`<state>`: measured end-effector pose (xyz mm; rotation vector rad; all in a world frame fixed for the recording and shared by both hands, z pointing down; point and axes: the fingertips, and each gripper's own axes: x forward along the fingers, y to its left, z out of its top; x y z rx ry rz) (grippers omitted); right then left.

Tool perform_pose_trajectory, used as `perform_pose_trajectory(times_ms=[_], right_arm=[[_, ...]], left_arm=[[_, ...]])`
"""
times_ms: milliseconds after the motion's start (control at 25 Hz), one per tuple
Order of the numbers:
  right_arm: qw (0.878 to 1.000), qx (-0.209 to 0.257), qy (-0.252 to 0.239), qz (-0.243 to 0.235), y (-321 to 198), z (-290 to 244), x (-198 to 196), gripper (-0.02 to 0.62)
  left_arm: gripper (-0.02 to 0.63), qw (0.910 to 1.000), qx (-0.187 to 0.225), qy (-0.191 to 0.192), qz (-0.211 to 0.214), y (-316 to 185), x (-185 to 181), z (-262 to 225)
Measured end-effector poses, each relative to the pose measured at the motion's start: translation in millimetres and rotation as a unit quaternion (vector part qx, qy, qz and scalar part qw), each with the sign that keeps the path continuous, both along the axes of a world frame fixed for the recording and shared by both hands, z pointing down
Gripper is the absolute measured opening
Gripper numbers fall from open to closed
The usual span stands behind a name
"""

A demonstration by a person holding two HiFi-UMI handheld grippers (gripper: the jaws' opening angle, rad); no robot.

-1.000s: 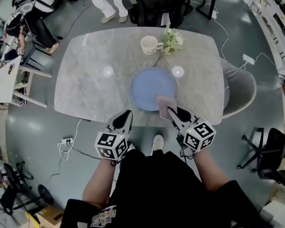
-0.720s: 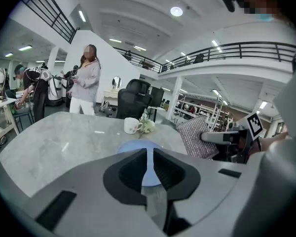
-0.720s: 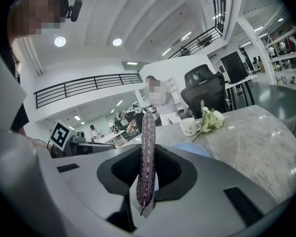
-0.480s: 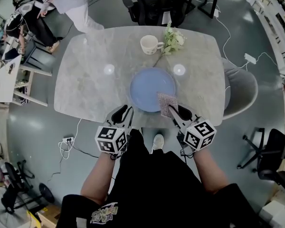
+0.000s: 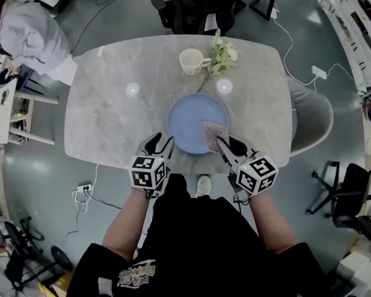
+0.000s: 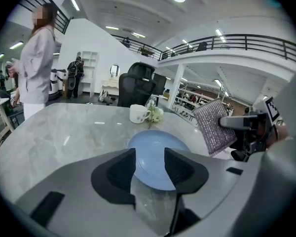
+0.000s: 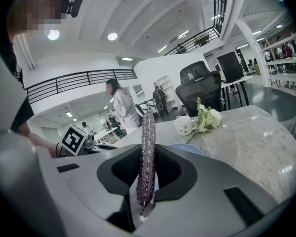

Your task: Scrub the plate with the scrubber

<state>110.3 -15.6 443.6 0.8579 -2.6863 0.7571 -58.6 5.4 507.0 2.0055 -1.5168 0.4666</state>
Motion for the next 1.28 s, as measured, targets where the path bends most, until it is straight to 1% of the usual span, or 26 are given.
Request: perform_pose_trajectory(times_ms=[320,520,640,960,1160,1280], right_arm=[[0.999,-0.025,0.030,-0.001,-27,24,-35,0.075],[0.998,-0.040,0.052,-0.006,-41,41,-49,0.075],[0.997,-0.047,0.066,-0.015,-49,51,-59,0.075],[0.988,-0.059,0.120,-0.072,-68,81,-88,0.076],[0.979,-0.073,0.154,-0.116,-73,98,-104,0.075],[0.969,-0.077,0.178,-0.151,-74,109,-116,0.076]], left_arm=[[0.193,0.9983,-0.054,0.005,0.023,-44,-21,50],[0.193,0.9957,-0.087,0.002,0.031,-65,-28,81],[0.190,0.9935,-0.108,0.008,0.034,-73,-32,97],[0.149,0.9889,-0.138,0.013,0.053,-91,-30,120],[0.118,0.9869,-0.151,0.019,0.055,-94,-27,127],[0.081,0.9860,-0.156,0.023,0.054,-95,-26,131]])
